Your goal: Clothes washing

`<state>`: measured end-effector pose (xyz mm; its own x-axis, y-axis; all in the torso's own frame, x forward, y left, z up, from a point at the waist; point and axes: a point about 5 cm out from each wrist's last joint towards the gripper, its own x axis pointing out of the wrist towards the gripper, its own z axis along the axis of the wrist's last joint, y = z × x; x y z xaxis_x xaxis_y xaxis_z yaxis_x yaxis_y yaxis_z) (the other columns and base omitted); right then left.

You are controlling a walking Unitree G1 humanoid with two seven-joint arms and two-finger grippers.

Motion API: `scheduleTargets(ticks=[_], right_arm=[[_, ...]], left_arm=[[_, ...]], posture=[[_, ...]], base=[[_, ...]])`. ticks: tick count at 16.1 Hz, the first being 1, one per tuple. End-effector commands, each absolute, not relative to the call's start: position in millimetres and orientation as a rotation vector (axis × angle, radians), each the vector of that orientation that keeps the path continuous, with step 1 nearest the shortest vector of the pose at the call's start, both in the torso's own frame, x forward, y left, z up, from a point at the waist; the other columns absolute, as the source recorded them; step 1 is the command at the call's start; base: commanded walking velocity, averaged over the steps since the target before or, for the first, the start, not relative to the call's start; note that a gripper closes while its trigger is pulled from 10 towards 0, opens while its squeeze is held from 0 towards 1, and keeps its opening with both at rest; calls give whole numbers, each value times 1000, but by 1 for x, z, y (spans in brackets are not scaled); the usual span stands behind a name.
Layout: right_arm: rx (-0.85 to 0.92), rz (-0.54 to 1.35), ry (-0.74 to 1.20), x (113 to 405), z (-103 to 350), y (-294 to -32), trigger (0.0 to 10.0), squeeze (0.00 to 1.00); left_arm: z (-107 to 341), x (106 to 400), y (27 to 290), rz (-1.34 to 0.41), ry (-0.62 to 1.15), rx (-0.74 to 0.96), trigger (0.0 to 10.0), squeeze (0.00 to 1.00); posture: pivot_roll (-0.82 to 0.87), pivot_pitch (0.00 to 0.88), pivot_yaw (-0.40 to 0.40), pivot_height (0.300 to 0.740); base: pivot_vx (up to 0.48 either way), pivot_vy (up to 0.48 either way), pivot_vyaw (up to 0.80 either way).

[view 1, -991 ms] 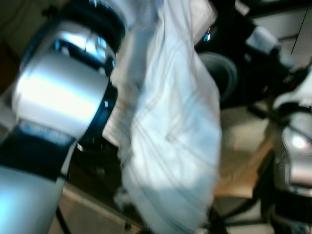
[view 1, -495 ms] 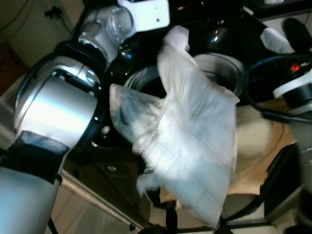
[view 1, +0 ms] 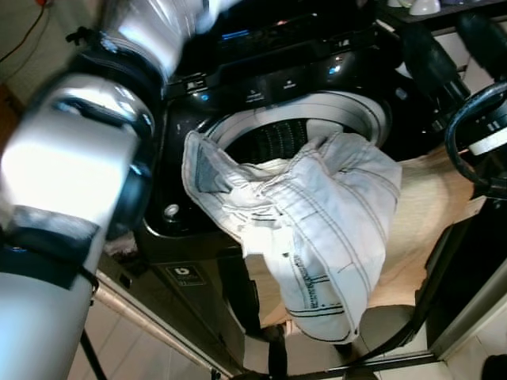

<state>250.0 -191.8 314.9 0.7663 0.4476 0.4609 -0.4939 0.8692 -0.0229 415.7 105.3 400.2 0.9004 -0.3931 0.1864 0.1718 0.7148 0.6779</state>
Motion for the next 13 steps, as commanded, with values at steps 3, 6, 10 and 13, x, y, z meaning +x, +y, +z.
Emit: scheduleTargets(ticks=[3, 6, 10, 13], right_arm=[[92, 523, -340, 261, 280, -168, 10000, 0], [112, 641, -255, 257, 269, -163, 10000, 0], [131, 715, -239, 244, 276, -199, 10000, 0], [98, 418, -278, 270, 261, -211, 10000, 0]], left_arm=[[403, 406, 117, -489, -518, 458, 10000, 0], [385, 375, 121, -663, -619, 249, 10000, 0], [350, 325, 132, -654, -646, 62, 10000, 0], [278, 319, 115, -539, -498, 149, 10000, 0]], posture=[[-256, 0, 195, 740], [-198, 0, 135, 740], [-154, 0, 81, 740], [-151, 0, 82, 740]], base=[[0, 0, 0], [0, 0, 0], [0, 0, 0], [0, 0, 0]])
